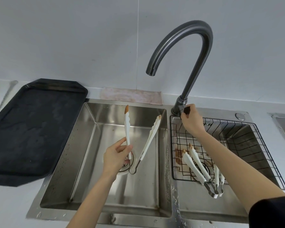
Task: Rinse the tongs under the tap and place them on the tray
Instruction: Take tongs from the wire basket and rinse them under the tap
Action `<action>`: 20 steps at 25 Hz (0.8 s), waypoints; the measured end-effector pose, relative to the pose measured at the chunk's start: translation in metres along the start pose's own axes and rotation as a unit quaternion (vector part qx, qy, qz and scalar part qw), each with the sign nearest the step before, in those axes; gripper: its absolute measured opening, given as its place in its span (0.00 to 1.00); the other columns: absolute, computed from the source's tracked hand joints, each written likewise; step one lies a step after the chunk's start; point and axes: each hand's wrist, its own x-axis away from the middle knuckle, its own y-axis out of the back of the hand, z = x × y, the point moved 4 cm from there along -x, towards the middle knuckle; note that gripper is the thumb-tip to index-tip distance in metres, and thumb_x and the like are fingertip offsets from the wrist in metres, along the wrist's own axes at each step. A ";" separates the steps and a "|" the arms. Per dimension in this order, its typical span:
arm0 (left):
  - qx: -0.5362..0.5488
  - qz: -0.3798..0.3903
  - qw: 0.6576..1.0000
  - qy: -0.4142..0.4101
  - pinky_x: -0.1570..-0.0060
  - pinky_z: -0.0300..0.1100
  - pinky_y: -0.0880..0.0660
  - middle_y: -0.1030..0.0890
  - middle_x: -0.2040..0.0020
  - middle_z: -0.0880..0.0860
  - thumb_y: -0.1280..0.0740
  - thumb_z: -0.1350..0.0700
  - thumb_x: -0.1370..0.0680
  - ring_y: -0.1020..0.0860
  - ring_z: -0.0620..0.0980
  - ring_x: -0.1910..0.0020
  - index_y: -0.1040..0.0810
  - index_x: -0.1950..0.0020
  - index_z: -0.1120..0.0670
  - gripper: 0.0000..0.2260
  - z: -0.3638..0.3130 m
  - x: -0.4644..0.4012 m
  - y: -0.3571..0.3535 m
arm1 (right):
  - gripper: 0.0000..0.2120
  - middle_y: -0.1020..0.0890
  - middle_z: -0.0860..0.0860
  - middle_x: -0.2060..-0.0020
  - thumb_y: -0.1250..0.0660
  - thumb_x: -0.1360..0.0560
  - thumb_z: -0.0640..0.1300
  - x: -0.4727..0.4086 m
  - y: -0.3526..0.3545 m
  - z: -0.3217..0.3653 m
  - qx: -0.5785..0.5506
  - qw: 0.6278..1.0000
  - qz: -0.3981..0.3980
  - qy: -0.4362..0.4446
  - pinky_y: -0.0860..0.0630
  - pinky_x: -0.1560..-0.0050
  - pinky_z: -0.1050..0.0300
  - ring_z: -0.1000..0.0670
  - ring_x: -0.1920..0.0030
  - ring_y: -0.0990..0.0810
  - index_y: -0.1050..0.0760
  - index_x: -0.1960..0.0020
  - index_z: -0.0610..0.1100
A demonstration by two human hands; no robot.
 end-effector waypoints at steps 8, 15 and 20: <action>0.005 -0.005 1.000 0.017 0.66 0.34 0.21 0.18 0.58 0.51 0.30 0.59 0.27 0.24 0.50 0.58 0.24 0.36 0.51 0.19 0.008 0.007 0.003 | 0.16 0.23 0.39 0.45 0.43 0.23 0.35 0.008 -0.003 -0.012 -0.019 1.000 0.004 -0.008 0.33 0.56 0.56 0.46 0.53 0.26 0.35 0.36 0.38; 0.021 -0.004 0.999 0.026 0.67 0.33 0.21 0.18 0.59 0.50 0.30 0.59 0.26 0.23 0.46 0.61 0.24 0.36 0.51 0.19 0.010 0.011 0.005 | 0.18 0.23 0.38 0.48 0.44 0.24 0.33 0.016 -0.004 -0.013 -0.018 1.000 0.004 -0.005 0.30 0.64 0.59 0.49 0.62 0.27 0.37 0.34 0.38; 0.036 -0.011 0.999 0.016 0.65 0.37 0.21 0.19 0.61 0.53 0.31 0.60 0.26 0.23 0.49 0.59 0.24 0.36 0.53 0.19 0.009 0.013 0.008 | 0.27 0.39 0.41 0.30 0.43 0.22 0.37 0.053 -0.029 -0.006 -0.189 0.971 -0.074 -0.124 0.30 0.37 0.51 0.43 0.40 0.27 0.47 0.25 0.37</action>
